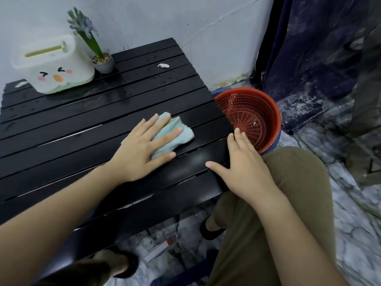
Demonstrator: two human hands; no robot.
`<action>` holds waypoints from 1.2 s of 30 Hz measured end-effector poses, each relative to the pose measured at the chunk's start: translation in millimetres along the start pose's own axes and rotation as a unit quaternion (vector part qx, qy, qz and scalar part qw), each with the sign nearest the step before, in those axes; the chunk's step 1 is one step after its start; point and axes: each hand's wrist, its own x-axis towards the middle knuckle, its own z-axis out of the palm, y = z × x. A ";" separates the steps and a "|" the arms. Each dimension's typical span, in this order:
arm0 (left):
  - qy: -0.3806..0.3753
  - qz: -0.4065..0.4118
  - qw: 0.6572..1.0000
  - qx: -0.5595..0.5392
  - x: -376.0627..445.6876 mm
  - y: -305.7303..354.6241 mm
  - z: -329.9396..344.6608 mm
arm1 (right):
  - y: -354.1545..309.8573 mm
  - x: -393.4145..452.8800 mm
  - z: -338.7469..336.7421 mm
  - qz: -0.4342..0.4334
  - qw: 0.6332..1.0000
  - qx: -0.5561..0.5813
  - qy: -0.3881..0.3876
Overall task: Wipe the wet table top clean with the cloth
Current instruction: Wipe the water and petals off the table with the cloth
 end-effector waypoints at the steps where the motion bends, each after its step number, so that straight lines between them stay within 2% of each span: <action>1: 0.009 0.000 1.000 0.007 5.7 2.3 5.1 | -0.4 0.1 0.0 0.002 1.000 0.000 0.000; 12: 0.029 0.034 0.999 0.007 122.7 38.9 29.3 | -2.2 3.9 -1.8 0.001 1.000 -0.028 -0.005; 17: 0.062 0.003 0.998 0.009 160.9 55.9 34.0 | -3.2 3.7 -1.8 0.002 1.000 -0.029 -0.007; 20: 0.099 -0.038 0.993 -0.054 165.8 61.2 29.4 | -1.5 2.8 -0.9 -0.003 1.000 -0.017 -0.006; 23: 0.136 -0.104 0.967 -0.188 152.4 53.6 15.0 | 4.3 2.6 -3.4 -0.014 1.000 0.001 -0.008; 26: 0.173 -0.123 0.957 -0.198 104.6 39.4 -5.1 | 10.2 1.7 -6.9 -0.020 0.999 0.025 -0.017; 28: 0.167 -0.123 0.959 -0.194 53.4 36.9 -18.0 | 14.3 -0.7 -7.9 -0.026 0.999 0.038 -0.029; 31: 0.128 -0.125 0.950 -0.258 -21.3 44.9 -24.4 | 21.0 -7.9 -9.5 -0.025 0.997 0.050 -0.047; 33: 0.084 -0.109 0.969 -0.204 -46.4 51.2 -11.7 | 24.3 -11.9 -11.3 -0.015 0.997 0.051 -0.054; 36: 0.028 -0.075 0.996 -0.033 -45.6 59.4 12.3 | 26.3 -12.8 -12.9 -0.010 0.997 0.052 -0.059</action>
